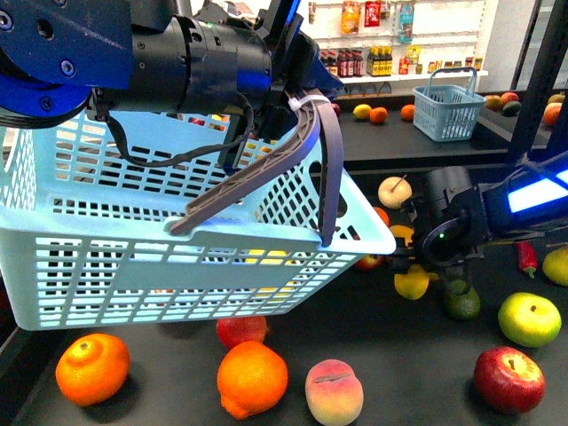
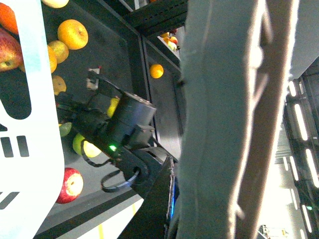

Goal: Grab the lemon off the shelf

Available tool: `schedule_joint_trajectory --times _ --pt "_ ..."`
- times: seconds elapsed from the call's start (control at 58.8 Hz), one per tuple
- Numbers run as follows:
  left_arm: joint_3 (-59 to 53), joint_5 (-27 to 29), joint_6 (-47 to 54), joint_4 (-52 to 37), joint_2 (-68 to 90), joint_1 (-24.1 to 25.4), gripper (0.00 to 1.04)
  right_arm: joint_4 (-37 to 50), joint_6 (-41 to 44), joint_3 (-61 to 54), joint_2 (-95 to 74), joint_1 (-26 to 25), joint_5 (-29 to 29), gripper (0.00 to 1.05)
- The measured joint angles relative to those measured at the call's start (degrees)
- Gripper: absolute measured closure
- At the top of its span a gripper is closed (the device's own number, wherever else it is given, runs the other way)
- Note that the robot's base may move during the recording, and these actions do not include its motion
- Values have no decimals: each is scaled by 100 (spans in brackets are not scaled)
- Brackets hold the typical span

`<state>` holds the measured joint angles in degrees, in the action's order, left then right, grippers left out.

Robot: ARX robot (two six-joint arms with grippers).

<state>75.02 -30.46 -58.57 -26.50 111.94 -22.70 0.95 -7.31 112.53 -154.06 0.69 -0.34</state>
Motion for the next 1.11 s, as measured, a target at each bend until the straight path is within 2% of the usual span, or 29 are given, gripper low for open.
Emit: schedule_joint_trajectory --times 0.153,0.374,0.612,1.105 --pt "0 0 0 0 0 0 98 699 -273 -1381 1311 -114 -334 56" --pt "0 -4 0 0 0 0 98 1082 -616 -2426 2815 85 -656 56" --pt "0 0 0 0 0 2 98 1224 -859 -3014 3512 540 -833 56" --pt "0 -2 0 0 0 0 98 1512 -1161 -3554 3576 1281 -852 56"
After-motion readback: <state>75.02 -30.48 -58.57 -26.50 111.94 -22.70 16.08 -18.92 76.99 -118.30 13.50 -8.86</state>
